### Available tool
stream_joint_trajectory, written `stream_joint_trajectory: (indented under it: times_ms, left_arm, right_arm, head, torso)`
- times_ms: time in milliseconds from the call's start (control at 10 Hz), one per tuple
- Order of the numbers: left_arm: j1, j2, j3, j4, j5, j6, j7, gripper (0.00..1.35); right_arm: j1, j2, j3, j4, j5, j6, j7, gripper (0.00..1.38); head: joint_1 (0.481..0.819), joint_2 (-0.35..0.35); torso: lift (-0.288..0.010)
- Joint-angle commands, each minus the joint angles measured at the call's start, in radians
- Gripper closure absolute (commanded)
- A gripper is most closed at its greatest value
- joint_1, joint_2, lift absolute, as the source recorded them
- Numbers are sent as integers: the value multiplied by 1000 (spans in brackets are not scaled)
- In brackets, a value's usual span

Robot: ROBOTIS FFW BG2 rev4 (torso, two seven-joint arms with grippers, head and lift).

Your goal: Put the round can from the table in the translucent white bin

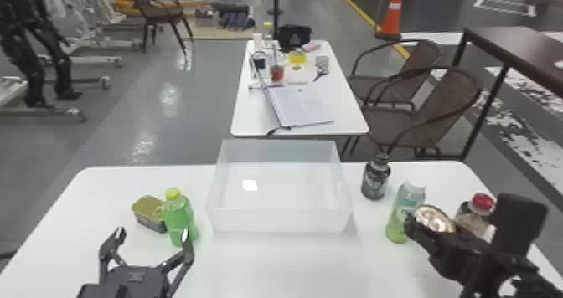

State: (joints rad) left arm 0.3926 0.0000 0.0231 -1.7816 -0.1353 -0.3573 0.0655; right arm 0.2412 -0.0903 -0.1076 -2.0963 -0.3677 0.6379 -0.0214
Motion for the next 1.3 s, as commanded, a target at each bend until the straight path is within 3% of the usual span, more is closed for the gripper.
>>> stream_joint_trajectory:
  times_ms: [0,400,700,800,1000,1200]
  left_arm:
    - [-3,-3,-3,2,0,1,0,186]
    - [-9,-3,-8,8,0,3,4,188]
    - [-14,-3,-12,19,9,5,8,188]
    - [-14,-3,-12,21,9,5,8,188]
    - [-14,-3,-11,22,13,5,8,188]
    - [-14,-3,-9,24,19,3,8,186]
  right_arm:
    - [-46,-19,26,10,-26,3,0,745]
    - [-232,-86,137,131,-97,-44,0,745]
    - [-350,-98,210,288,-117,-96,49,745]
    - [-395,-89,233,364,-102,-121,106,745]
    - [-522,-32,230,587,32,-142,377,745]
    - [-569,1,230,711,67,-182,452,745]
  head:
    - [549,0]
    - [549,0]
    - [549,0]
    - [549,0]
    - [549,0]
    - [549,0]
  torso:
    - [-100]
    - [-100]
    - [-100]
    - [-100]
    - [-100]
    - [-100]
